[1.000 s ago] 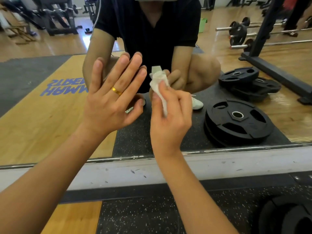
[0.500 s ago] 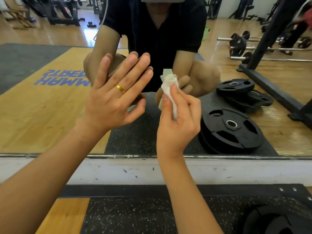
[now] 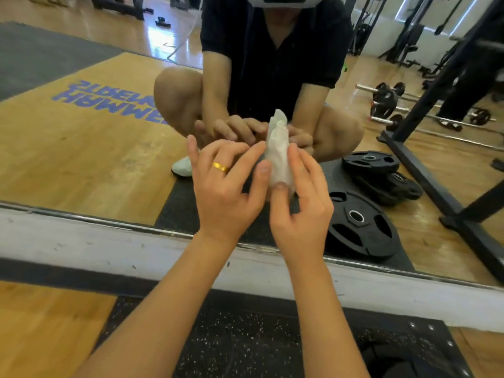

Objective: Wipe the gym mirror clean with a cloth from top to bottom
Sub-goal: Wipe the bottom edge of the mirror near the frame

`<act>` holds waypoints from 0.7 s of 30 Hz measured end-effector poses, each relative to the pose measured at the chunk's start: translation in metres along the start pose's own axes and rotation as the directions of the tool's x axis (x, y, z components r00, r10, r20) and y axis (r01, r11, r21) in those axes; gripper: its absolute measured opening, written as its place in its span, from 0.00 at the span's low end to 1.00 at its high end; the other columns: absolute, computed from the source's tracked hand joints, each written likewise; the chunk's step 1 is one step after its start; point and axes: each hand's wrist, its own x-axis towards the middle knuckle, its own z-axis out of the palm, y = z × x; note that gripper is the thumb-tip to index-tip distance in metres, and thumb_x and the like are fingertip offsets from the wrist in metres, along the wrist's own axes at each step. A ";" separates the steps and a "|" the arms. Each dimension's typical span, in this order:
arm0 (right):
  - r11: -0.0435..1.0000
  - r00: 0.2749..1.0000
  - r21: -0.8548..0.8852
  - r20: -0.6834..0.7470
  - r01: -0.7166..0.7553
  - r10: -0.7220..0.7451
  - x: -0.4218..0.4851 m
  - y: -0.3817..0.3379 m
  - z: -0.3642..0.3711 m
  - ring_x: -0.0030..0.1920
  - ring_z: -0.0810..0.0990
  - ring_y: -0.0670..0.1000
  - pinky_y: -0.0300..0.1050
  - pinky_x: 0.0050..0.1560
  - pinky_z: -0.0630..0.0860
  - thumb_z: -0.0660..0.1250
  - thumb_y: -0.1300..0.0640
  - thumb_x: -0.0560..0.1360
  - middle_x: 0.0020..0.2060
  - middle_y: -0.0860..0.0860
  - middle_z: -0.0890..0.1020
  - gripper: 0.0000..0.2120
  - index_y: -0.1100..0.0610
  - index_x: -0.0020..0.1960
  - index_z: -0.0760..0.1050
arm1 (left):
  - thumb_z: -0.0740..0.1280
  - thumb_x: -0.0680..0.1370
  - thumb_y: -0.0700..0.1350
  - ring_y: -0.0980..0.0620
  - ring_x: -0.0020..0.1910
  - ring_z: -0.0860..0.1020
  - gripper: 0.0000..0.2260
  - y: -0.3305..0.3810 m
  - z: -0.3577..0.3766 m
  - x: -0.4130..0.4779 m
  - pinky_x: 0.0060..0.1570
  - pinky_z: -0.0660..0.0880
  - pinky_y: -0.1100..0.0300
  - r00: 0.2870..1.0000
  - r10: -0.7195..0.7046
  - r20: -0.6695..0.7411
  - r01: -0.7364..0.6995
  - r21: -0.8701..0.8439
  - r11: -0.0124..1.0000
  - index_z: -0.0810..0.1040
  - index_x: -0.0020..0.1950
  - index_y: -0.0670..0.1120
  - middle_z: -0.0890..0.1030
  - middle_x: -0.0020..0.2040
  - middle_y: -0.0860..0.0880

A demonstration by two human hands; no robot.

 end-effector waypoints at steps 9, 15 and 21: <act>0.939 0.934 -0.092 0.172 0.331 -0.312 0.059 0.020 -0.043 0.58 0.83 0.56 0.49 0.62 0.78 0.61 0.73 0.79 0.57 0.60 0.84 0.16 0.67 0.63 0.80 | 0.73 0.80 0.41 0.41 0.49 0.82 0.11 0.030 0.022 -0.003 0.71 0.65 0.31 0.987 -0.129 -0.095 0.123 -0.062 0.990 0.84 0.62 0.42 0.83 0.52 0.43; 0.650 0.722 -0.314 0.309 0.692 -0.620 0.087 0.043 -0.045 0.74 0.71 0.62 0.60 0.76 0.64 0.63 0.69 0.82 0.70 0.62 0.76 0.16 0.64 0.68 0.79 | 0.66 0.84 0.40 0.42 0.52 0.78 0.13 0.050 0.029 -0.018 0.51 0.78 0.46 0.990 -0.142 0.002 0.140 -0.193 0.971 0.80 0.67 0.37 0.78 0.62 0.36; 0.629 0.727 -0.365 0.376 0.687 -0.575 0.076 0.068 -0.046 0.80 0.59 0.57 0.57 0.82 0.47 0.63 0.63 0.83 0.76 0.60 0.67 0.20 0.63 0.75 0.72 | 0.70 0.82 0.36 0.40 0.50 0.78 0.14 0.040 0.027 -0.014 0.51 0.77 0.47 0.985 -0.168 -0.041 0.156 -0.198 0.968 0.80 0.67 0.35 0.78 0.62 0.37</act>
